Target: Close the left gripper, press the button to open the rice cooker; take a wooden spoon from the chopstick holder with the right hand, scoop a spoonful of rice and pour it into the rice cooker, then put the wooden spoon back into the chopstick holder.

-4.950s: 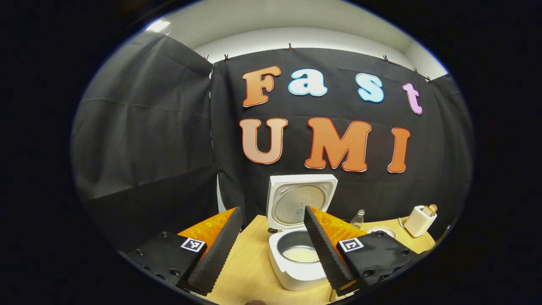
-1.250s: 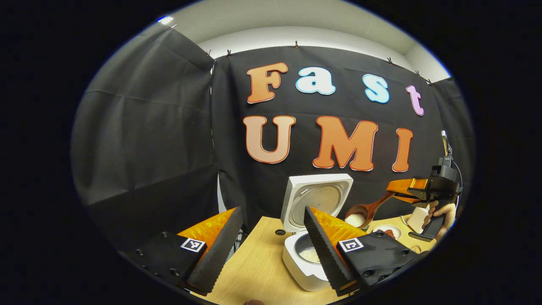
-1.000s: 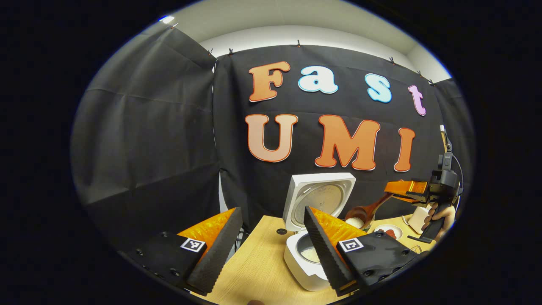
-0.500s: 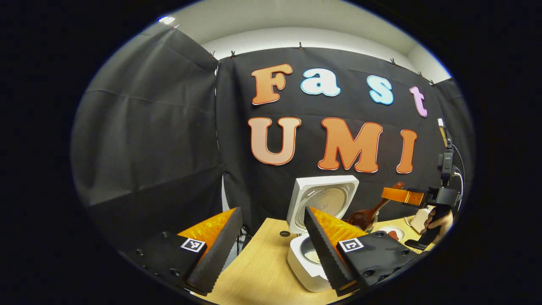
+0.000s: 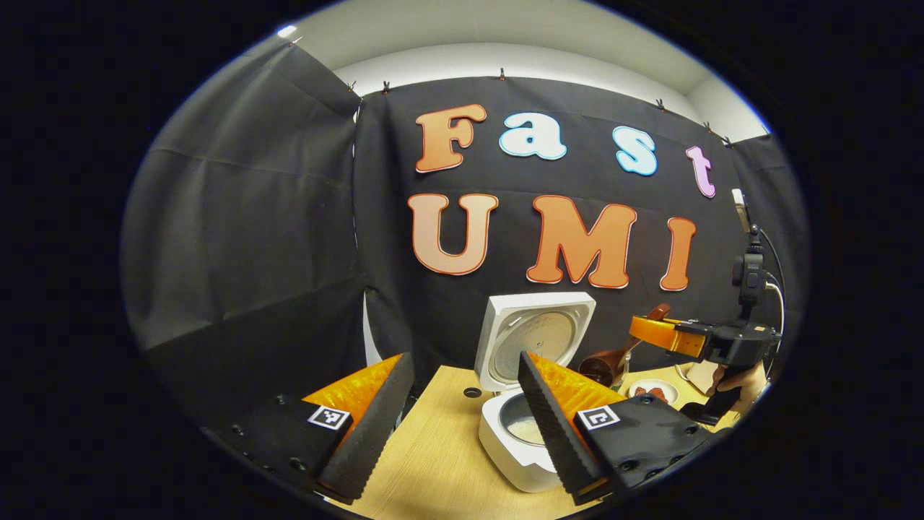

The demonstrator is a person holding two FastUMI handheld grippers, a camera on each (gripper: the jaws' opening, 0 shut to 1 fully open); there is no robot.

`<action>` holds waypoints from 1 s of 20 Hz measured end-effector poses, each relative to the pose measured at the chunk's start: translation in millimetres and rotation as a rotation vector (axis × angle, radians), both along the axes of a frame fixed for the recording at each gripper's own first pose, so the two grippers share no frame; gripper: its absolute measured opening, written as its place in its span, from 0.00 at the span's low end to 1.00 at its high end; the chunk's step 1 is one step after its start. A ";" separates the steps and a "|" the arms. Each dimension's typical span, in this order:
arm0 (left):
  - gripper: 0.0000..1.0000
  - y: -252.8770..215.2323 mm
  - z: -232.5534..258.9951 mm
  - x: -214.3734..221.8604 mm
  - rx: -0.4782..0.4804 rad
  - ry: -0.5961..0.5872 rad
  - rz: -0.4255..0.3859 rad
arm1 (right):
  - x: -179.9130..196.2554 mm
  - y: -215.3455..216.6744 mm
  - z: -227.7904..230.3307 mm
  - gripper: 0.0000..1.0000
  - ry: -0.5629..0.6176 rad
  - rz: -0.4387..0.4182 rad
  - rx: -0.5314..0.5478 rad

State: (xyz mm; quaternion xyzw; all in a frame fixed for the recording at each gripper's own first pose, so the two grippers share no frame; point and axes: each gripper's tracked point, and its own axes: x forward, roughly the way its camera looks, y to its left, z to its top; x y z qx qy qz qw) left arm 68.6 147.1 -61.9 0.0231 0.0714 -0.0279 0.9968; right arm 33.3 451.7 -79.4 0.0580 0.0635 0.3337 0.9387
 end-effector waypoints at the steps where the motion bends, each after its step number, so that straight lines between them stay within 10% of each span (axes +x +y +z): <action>1: 0.97 4.4 0.0 1.8 0.006 0.002 0.012 | -2.1 2.7 -0.3 0.12 -0.014 0.012 -0.015; 20: 0.97 -12.8 16.9 -0.1 -0.048 -0.033 -0.010 | 0.4 -81.8 22.0 0.12 -0.006 -0.098 -0.003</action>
